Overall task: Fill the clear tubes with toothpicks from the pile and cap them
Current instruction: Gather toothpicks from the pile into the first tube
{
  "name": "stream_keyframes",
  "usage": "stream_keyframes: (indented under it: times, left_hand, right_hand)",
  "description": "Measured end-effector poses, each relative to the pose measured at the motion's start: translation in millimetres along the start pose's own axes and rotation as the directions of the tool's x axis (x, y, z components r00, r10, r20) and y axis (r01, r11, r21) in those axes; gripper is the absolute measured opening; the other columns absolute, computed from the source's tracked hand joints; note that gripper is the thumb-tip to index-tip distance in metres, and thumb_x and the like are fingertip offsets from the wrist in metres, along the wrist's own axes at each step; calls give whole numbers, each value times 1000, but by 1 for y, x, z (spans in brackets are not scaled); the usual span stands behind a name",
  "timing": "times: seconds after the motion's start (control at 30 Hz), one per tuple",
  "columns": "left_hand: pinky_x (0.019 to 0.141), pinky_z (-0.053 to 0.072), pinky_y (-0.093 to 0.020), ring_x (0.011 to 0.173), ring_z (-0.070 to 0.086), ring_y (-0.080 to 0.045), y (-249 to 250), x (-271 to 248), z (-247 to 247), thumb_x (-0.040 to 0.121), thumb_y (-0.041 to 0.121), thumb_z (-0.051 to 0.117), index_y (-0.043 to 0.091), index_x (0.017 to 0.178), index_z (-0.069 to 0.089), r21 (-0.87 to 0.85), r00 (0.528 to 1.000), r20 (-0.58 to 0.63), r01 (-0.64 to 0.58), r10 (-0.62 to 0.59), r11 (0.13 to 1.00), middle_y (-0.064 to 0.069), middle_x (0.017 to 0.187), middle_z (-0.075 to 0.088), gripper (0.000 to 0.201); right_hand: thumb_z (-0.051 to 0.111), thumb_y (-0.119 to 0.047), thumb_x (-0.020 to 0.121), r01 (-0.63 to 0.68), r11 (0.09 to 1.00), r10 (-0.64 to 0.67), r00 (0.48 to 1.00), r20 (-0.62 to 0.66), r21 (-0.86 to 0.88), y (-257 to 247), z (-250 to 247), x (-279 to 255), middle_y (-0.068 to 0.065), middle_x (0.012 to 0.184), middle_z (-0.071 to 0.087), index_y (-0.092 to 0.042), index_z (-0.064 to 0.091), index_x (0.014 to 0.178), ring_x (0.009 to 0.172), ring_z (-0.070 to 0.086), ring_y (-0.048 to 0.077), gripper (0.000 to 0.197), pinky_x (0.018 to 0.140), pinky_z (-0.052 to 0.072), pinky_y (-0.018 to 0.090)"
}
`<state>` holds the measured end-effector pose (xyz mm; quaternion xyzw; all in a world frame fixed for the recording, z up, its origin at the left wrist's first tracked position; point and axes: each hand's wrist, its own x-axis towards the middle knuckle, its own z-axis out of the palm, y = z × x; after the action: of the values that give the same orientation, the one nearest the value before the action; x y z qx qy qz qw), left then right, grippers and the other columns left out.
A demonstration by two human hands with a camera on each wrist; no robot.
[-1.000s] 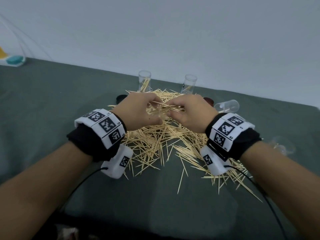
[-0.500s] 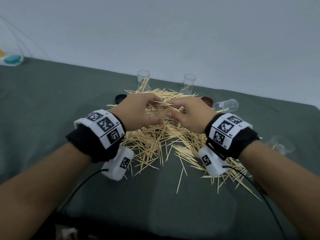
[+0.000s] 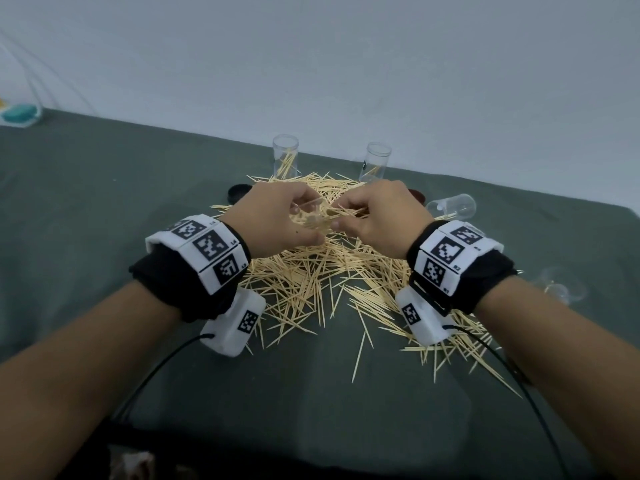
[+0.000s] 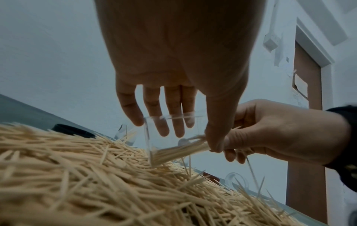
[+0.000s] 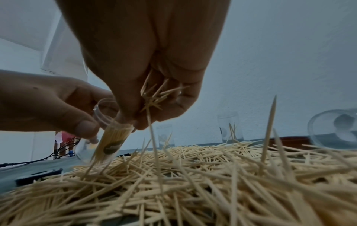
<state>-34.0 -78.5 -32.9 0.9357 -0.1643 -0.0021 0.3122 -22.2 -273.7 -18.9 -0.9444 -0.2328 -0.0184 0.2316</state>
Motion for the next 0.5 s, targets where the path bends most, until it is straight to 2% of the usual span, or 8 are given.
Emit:
stream_keyframes:
  times: [0.1, 0.17, 0.23, 0.3, 0.33, 0.4, 0.43, 0.5]
  left_hand:
    - [73, 40, -8, 96, 60, -5, 1, 0, -1, 74, 42, 81, 25, 120, 60, -4, 1000, 3, 1, -1, 1000, 14, 103, 63, 53]
    - [73, 41, -9, 95, 61, -5, 1, 0, -1, 74, 42, 81, 25, 120, 61, -4, 1000, 2, 6, -6, 1000, 14, 102, 63, 53]
    - [71, 41, -9, 95, 61, -5, 1, 0, -1, 74, 42, 81, 25, 122, 60, 2, 1000, 2, 11, -11, 1000, 13, 103, 64, 55]
    - [70, 39, -9, 96, 60, -5, 0, 0, -1, 72, 42, 82, 26, 121, 59, 4, 1000, 3, 18, -18, 1000, 14, 104, 63, 56]
    - [69, 39, -9, 96, 60, -5, 0, 0, -1, 72, 43, 82, 27, 119, 59, -2, 1000, 4, 20, -20, 1000, 15, 102, 63, 55]
    - [69, 40, -10, 96, 60, -3, 1, 0, 0, 71, 43, 83, 28, 116, 60, -12, 1000, 6, 18, -18, 1000, 17, 99, 63, 53]
    - [69, 40, -10, 95, 59, -3, 2, 0, 0, 71, 43, 82, 27, 115, 60, -12, 1000, 5, 17, -17, 1000, 19, 97, 62, 52]
    - [71, 40, -10, 94, 59, -3, 3, 0, 1, 71, 44, 82, 27, 113, 59, -10, 1000, -3, 15, -15, 1000, 20, 95, 60, 51]
  right_hand:
    - [70, -29, 87, 5, 1000, -5, 1000, -23, 10, 0, 1, -1, -23, 66, 59, -29, 75, 101, 65, 58, -7, 15, 65, 42, 8]
    - [72, -29, 85, -6, 1000, 7, 999, -42, 22, 0, 1, -1, -21, 71, 62, -30, 74, 103, 66, 60, -4, 19, 64, 41, 5]
    - [75, -31, 82, -36, 998, 39, 998, -54, 49, -1, 0, 0, -14, 78, 67, -29, 74, 101, 70, 63, 1, 19, 68, 48, 12]
    - [77, -33, 80, -55, 997, 59, 996, -65, 62, -2, 0, 1, -13, 75, 68, -27, 74, 92, 70, 63, 3, 14, 73, 48, 18]
    - [77, -33, 80, -51, 998, 54, 996, -68, 49, -2, 0, 1, -13, 74, 68, -27, 75, 91, 69, 61, 2, 13, 73, 44, 16]
    - [77, -34, 80, -30, 999, 31, 997, -70, 14, -2, 1, 1, -13, 79, 69, -28, 76, 94, 66, 58, -1, 15, 66, 37, 5]
    - [77, -35, 80, -21, 1000, 21, 997, -70, 5, -2, 1, 2, -14, 82, 70, -28, 76, 96, 67, 58, -3, 18, 63, 36, 2]
    - [77, -35, 79, -17, 1000, 18, 998, -59, 9, -2, 0, 1, -15, 89, 69, -29, 75, 102, 73, 59, -3, 24, 66, 36, 0]
